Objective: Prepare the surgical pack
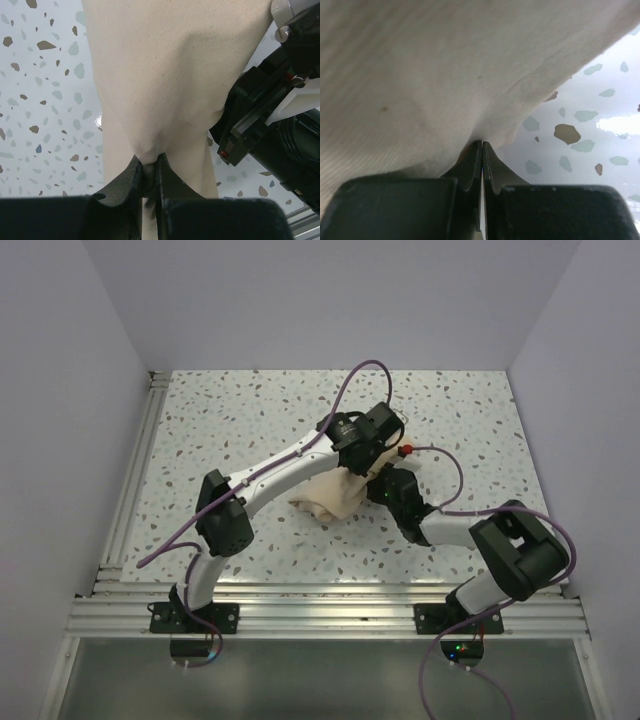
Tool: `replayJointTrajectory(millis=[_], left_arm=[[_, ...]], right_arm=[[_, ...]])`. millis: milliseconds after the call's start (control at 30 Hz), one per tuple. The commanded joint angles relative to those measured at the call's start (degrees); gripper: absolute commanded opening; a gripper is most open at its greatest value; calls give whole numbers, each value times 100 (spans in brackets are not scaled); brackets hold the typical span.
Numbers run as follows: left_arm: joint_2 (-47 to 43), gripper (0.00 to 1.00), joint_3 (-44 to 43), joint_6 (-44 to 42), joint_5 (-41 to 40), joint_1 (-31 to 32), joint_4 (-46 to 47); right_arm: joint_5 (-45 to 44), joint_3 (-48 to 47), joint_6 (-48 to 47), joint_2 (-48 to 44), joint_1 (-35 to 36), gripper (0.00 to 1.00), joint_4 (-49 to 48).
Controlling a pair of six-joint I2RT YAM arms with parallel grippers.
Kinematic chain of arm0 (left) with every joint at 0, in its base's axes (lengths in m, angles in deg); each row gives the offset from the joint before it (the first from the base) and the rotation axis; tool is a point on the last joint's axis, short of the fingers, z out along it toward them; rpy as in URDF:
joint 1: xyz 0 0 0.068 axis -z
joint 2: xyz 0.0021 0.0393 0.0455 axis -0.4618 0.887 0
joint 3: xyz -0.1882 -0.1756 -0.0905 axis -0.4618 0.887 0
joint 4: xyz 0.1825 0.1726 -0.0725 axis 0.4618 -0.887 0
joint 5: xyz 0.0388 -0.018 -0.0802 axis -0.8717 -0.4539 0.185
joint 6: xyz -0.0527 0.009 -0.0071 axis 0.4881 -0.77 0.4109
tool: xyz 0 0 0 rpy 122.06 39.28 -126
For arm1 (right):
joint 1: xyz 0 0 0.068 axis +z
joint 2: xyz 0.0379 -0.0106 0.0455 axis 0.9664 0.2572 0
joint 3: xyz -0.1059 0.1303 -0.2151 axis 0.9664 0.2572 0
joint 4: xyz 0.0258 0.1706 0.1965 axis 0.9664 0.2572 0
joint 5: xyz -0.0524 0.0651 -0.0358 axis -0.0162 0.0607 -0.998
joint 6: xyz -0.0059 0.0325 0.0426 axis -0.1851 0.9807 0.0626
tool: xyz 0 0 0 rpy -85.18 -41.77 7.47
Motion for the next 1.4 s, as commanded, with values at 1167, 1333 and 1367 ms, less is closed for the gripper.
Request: replayJointTrajectory(millis=[1167, 1333, 1367], left_arm=[[-83, 0, 618, 227, 559, 662, 1391], [111, 0, 802, 315, 646, 847, 1689], [155, 0, 829, 323, 647, 856, 1734]], right_arm=[[-751, 1247, 309, 1234, 188, 0, -3039], [-847, 1344, 335, 988, 188, 0, -2485], [-848, 1396, 352, 944, 188, 0, -2458]])
